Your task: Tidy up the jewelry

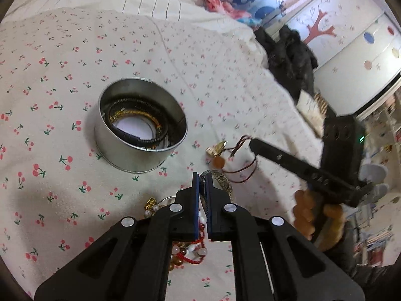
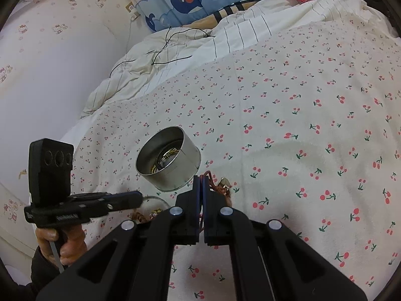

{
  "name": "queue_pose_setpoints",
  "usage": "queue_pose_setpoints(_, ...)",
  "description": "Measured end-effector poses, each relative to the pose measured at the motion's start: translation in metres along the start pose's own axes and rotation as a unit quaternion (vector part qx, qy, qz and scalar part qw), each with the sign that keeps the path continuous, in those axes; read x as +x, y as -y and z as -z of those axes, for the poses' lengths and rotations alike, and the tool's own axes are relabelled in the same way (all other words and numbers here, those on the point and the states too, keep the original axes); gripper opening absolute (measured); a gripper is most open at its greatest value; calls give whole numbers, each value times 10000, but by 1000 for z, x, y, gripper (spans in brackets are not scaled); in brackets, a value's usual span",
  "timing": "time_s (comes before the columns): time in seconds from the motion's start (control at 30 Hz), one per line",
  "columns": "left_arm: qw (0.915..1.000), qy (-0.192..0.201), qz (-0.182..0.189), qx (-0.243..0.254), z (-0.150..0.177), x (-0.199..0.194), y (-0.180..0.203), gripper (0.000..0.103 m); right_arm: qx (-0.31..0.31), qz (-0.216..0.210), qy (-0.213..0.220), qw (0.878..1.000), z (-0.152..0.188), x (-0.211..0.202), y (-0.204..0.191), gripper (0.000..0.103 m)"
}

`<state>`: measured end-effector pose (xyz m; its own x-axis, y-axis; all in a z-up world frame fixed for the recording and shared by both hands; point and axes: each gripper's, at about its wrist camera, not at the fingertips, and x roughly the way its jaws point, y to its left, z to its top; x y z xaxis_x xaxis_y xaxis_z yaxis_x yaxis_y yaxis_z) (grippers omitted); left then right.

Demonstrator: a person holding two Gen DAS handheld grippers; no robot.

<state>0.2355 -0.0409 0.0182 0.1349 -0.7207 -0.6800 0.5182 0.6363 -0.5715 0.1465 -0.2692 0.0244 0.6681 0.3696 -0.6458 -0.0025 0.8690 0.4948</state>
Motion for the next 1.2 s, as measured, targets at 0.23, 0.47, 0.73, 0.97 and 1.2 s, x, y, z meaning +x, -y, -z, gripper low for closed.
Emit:
queue_pose_setpoints(0.23, 9982, 559, -94, -209, -26, -32, -14, 4, -362, -260, 577, 9973, -17, -19, -25, 3)
queue_pose_setpoints(0.47, 9958, 718, -307, -474, -52, -30, -39, 4, -652, -534, 926, 9921, -49, -27, -51, 3)
queue_pose_setpoints(0.73, 9914, 703, -1058, -320, -66, -3, -38, 2, -884, -576, 653, 9923, -64, 9, -68, 3)
queue_pose_setpoints(0.97, 9890, 882, -1142, -321, -66, -20, -37, 2, -975, -659, 229, 9928, -62, 44, -78, 3)
queue_pose_setpoints(1.2, 9882, 928, -1124, -478, -61, -34, -41, 2, -781, -1050, -245, 9911, -53, 74, -79, 3)
